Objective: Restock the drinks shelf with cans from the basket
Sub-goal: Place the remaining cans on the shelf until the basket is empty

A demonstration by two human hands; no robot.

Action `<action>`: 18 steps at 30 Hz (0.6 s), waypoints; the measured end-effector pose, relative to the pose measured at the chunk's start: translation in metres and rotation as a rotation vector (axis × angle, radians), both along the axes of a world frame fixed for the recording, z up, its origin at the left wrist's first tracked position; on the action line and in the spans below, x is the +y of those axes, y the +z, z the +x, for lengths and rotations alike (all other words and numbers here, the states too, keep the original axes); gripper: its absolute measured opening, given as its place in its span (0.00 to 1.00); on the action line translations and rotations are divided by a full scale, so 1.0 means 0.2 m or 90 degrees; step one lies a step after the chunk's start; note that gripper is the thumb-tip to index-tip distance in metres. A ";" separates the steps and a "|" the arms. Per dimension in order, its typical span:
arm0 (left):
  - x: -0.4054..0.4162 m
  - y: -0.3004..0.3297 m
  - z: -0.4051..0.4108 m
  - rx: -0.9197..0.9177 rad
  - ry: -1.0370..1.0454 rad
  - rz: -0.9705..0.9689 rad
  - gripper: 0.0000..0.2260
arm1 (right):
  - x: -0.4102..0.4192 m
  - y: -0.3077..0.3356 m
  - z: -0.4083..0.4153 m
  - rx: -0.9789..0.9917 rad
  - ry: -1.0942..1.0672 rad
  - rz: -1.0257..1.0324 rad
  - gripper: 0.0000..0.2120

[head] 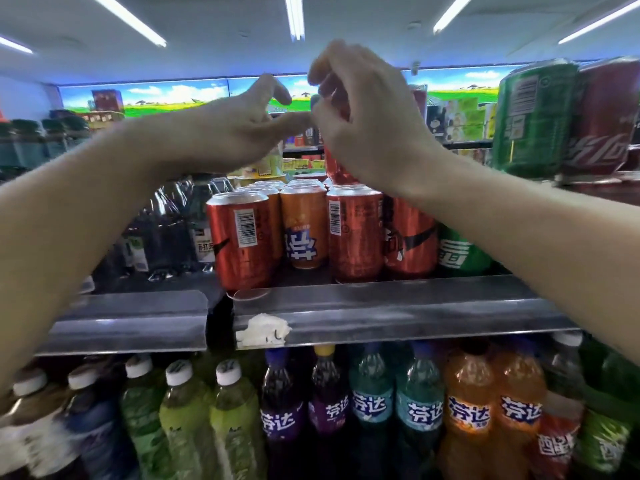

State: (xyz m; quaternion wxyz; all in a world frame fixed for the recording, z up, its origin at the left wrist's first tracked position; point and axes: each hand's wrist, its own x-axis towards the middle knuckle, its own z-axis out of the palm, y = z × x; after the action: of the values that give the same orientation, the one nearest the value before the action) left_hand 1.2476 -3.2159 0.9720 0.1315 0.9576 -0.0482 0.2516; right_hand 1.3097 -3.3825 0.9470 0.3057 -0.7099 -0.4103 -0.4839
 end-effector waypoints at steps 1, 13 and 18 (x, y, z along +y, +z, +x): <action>0.03 -0.01 -0.04 0.027 0.020 0.017 0.35 | 0.03 -0.01 -0.01 0.013 0.008 -0.015 0.12; 0.16 -0.23 -0.16 0.059 0.101 0.160 0.27 | 0.15 -0.10 -0.14 0.200 0.069 -0.128 0.10; 0.13 -0.20 -0.22 -0.028 0.050 0.040 0.21 | 0.07 -0.08 -0.18 0.354 0.187 -0.052 0.13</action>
State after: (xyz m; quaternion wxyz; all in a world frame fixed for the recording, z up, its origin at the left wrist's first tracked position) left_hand 1.2043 -3.1892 0.9325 0.0903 0.9566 -0.0213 0.2762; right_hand 1.2735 -3.3685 0.9316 0.4437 -0.7600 -0.4283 -0.2053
